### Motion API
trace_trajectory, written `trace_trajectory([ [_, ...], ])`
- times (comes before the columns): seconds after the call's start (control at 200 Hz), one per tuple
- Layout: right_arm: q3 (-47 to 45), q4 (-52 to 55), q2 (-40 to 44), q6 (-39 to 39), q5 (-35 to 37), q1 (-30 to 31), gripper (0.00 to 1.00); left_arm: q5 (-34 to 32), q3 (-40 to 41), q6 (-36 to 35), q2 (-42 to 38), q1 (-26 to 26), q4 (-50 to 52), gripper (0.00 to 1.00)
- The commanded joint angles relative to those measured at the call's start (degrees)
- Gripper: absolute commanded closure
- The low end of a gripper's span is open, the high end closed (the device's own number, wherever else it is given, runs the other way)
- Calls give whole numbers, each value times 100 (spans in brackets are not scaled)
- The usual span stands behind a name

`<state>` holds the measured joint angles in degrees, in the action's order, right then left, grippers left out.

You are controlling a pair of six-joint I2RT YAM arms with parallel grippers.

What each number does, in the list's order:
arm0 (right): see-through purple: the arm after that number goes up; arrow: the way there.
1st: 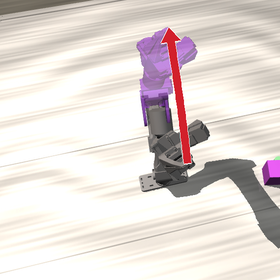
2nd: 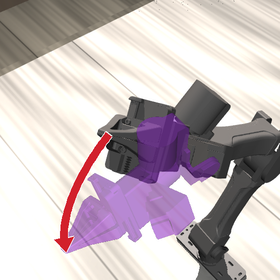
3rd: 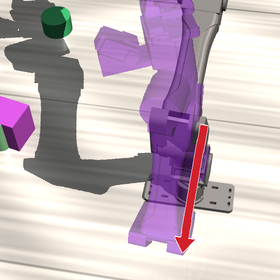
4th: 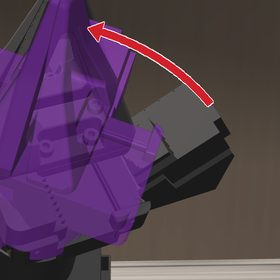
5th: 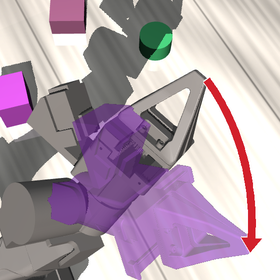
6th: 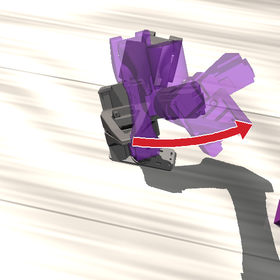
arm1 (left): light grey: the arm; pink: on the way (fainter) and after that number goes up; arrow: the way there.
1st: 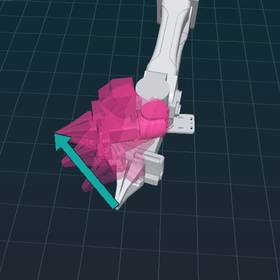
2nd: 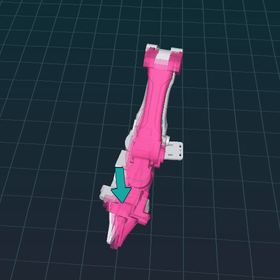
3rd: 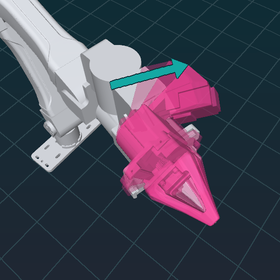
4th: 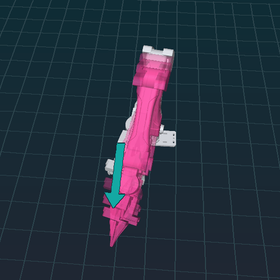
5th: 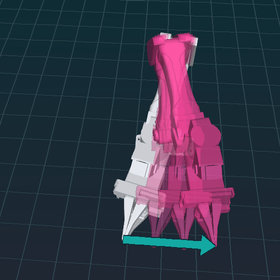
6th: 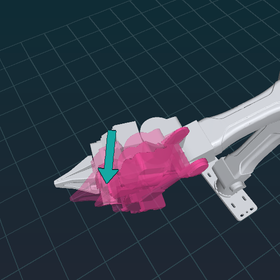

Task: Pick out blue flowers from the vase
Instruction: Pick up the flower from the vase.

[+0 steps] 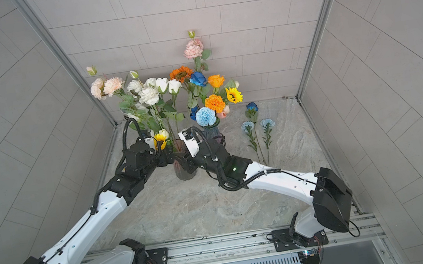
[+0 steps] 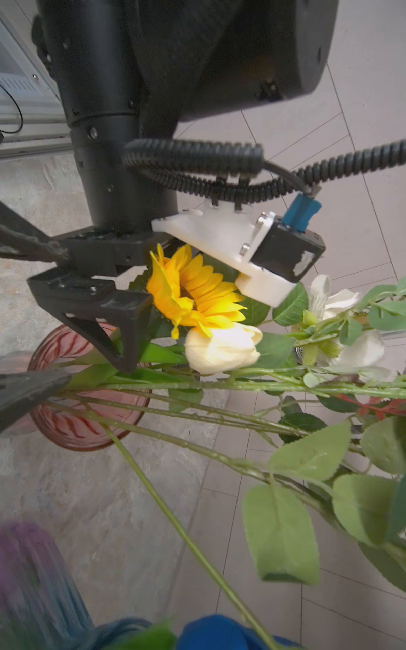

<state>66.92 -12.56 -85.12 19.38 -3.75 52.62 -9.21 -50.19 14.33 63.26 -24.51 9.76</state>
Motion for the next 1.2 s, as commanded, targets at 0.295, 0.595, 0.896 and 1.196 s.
trace_trajectory([
  [0.295, 1714, 1343, -867, -378, 370, -700, 56, -70, -8, -25, -188, 19, -33, 0],
  [0.595, 2183, 1735, -1096, -336, 261, -1149, 66, -81, -26, -44, -187, 24, -22, 0],
  [0.896, 2648, 1787, -1563, -242, 58, -1382, 69, -80, -68, -78, -156, 25, -11, 0],
  [1.196, 2756, 1576, -1753, -52, -151, -1432, 74, -81, -94, -114, -157, 32, 35, 0],
])
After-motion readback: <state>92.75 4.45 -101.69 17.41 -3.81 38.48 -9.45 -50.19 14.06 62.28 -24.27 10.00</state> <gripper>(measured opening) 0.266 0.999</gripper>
